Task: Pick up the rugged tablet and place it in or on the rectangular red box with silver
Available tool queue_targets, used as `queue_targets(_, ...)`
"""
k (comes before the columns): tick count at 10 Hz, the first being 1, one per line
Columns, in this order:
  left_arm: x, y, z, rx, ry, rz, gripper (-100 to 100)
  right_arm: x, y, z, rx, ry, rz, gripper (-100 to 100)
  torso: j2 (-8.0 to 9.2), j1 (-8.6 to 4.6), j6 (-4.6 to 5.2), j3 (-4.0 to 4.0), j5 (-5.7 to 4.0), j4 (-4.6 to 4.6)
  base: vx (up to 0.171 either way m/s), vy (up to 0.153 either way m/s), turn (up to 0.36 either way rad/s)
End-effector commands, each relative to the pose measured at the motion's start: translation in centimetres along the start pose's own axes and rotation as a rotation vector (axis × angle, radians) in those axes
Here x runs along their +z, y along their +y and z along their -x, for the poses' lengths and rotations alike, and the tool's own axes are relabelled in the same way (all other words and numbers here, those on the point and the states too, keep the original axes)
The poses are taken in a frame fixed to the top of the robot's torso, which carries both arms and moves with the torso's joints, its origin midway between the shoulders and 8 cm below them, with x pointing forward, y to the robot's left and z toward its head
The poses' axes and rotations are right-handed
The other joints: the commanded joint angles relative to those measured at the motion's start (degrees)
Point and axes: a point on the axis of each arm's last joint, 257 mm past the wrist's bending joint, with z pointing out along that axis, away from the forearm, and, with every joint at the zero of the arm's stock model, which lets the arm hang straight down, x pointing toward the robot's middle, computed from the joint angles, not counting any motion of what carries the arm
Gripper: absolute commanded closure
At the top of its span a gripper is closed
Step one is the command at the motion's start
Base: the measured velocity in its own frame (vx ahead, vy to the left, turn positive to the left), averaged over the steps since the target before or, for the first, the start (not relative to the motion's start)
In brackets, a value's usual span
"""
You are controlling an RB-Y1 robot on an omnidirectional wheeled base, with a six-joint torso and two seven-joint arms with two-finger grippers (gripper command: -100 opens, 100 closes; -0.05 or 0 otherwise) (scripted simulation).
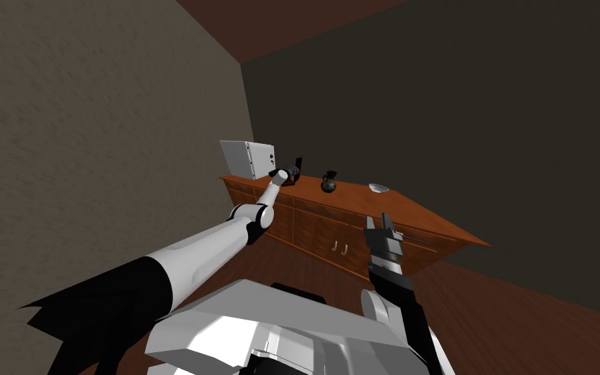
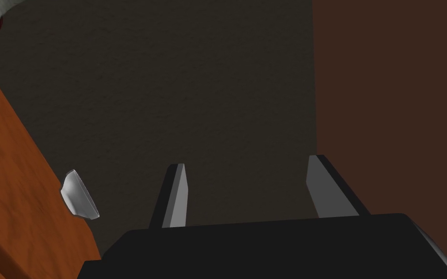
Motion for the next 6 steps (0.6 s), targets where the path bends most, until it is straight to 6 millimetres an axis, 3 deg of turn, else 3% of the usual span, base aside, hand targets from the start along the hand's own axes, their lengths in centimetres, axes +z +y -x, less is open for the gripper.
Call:
queue_targets(1, 0.4, 0.5, -1.1, 0.002, 0.008, 0.012, 100, 0.0, 0.0, 0.0, 0.000, 0.000, 0.000, 0, 0.00, 0.00, 0.00, 0.00, 0.00, 0.00, 0.024, 0.022, 0.026)
queue_targets(3, 0.7, 1.1, -3.6, 0.017, 0.026, 0.038, 100, 0.0, 0.0, 0.0, 0.000, 0.000, 0.000, 0, 0.01, -0.04, 0.02, 0.01, -0.02, 0.01, 0.033, 0.029, 0.032)
queue_targets(4, 0.7, 1.2, -3.9, 0.018, 0.027, 0.043, 100, 0.0, 0.0, 0.0, 0.000, 0.000, 0.000, 0, 0.02, -0.05, 0.02, 0.03, -0.03, 0.04, 0.044, 0.023, 0.017)
queue_targets(6, 0.5, -0.1, -2.4, -0.001, -0.012, 0.048, 100, 0.0, 0.0, 0.0, 0.000, 0.000, 0.000, 0, -0.26, 0.06, -0.02, -0.13, -0.01, -0.03, 0.160, 0.069, 0.010)
